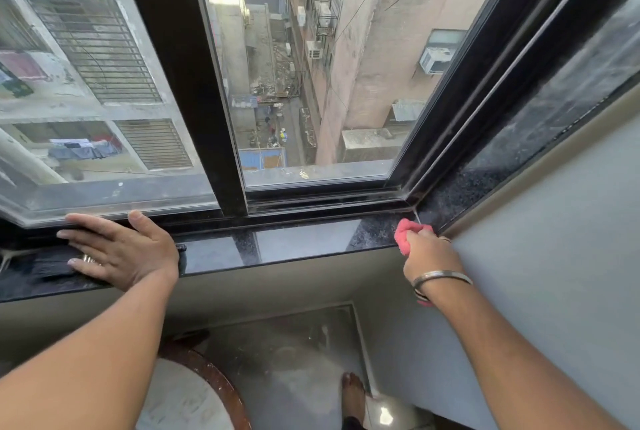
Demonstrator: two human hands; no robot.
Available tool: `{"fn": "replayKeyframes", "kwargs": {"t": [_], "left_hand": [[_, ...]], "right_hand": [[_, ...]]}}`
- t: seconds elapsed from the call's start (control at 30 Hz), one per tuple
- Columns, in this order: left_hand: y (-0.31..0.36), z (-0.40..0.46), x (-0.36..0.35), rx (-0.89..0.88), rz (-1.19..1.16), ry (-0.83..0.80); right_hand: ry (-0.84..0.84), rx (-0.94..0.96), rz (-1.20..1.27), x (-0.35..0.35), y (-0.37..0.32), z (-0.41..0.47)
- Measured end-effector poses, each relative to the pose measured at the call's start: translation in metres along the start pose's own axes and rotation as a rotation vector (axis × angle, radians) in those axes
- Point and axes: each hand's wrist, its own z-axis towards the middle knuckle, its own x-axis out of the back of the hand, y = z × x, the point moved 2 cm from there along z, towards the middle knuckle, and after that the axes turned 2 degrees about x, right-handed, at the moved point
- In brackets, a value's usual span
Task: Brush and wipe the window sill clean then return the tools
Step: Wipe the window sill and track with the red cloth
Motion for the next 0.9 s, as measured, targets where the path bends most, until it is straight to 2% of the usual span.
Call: {"fn": "replayKeyframes", "kwargs": {"t": [0.03,0.1,0.17,0.2,0.37,0.5,0.6,0.67,0.73,0.8,0.87,0.9], "left_hand": [[0.001,-0.001,0.0,-0.002,0.001,0.001],[0.001,-0.001,0.0,0.0,0.007,0.0],[0.001,-0.001,0.0,0.009,0.011,-0.014],[0.002,-0.001,0.0,0.011,0.013,-0.021],[0.002,-0.002,0.003,0.0,0.01,-0.019],[0.003,-0.002,0.004,0.008,0.018,-0.007],[0.003,-0.004,0.003,0.011,0.031,0.011],[0.004,-0.005,0.005,0.009,0.036,0.018],[0.006,-0.005,0.005,0.001,0.033,0.016],[0.005,-0.005,0.006,-0.001,0.036,0.017],[0.003,-0.004,0.005,0.001,0.038,0.022],[0.003,-0.002,0.005,0.003,0.04,0.019]], "right_hand": [[0.044,-0.009,0.081,-0.003,0.005,-0.005],[0.251,-0.039,0.196,-0.007,0.01,-0.013],[0.426,-0.061,0.221,-0.014,0.001,-0.016],[0.452,-0.071,0.226,-0.019,-0.007,-0.013],[0.327,-0.281,0.252,-0.017,-0.033,0.032],[0.296,-0.309,0.202,-0.005,-0.04,0.044],[0.259,-0.168,0.144,-0.012,-0.071,0.026],[0.257,0.062,0.142,-0.021,-0.11,0.006],[0.193,0.359,0.299,-0.029,-0.155,-0.014],[-0.003,0.562,0.519,-0.032,-0.191,-0.026],[-0.159,0.616,0.665,-0.027,-0.201,-0.028],[-0.172,0.612,0.722,-0.024,-0.193,-0.028]]}}
